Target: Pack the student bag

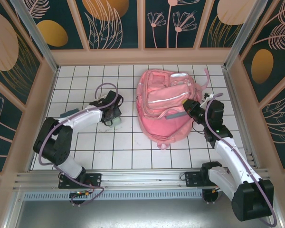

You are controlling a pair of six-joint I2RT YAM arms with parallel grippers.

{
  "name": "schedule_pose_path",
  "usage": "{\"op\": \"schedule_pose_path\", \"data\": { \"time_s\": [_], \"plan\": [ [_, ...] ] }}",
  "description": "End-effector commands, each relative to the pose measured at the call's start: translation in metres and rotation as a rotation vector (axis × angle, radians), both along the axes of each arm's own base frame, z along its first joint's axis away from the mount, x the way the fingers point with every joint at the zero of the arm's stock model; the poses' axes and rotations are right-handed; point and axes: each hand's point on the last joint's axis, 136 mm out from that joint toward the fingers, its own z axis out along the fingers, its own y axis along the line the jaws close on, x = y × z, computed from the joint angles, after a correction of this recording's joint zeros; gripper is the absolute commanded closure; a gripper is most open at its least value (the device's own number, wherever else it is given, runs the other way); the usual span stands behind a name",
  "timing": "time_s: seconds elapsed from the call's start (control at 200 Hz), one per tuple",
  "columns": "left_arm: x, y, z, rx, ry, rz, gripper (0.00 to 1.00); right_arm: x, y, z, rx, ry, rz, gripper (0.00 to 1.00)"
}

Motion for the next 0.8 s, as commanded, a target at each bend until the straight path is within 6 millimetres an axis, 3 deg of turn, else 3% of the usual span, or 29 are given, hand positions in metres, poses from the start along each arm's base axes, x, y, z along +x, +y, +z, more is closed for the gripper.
{"op": "schedule_pose_path", "data": {
  "time_s": [0.0,0.145,0.165,0.26,0.435,0.601,0.796],
  "plan": [
    [-0.009,-0.039,0.015,-0.122,-0.029,-0.123,0.37,0.007,0.01,0.068,0.046,-0.203,0.047,1.0],
    [-0.033,-0.074,0.019,-0.191,0.009,-0.219,0.37,0.01,0.01,0.08,0.042,-0.218,0.034,1.0],
    [-0.042,-0.075,0.011,-0.191,0.035,-0.232,0.37,0.01,0.009,0.082,0.043,-0.221,0.032,1.0],
    [-0.062,-0.099,0.006,-0.239,0.079,-0.304,0.38,0.01,0.008,0.085,0.044,-0.225,0.025,1.0],
    [-0.086,-0.144,0.014,-0.327,0.1,-0.416,0.38,0.007,0.01,0.085,0.049,-0.223,0.022,1.0],
    [-0.08,-0.188,0.044,-0.446,0.052,-0.491,0.39,0.003,0.011,0.086,0.049,-0.225,0.022,1.0],
    [-0.068,-0.23,0.055,-0.58,0.052,-0.533,0.39,0.001,0.011,0.088,0.043,-0.231,0.023,1.0]
  ]
}}
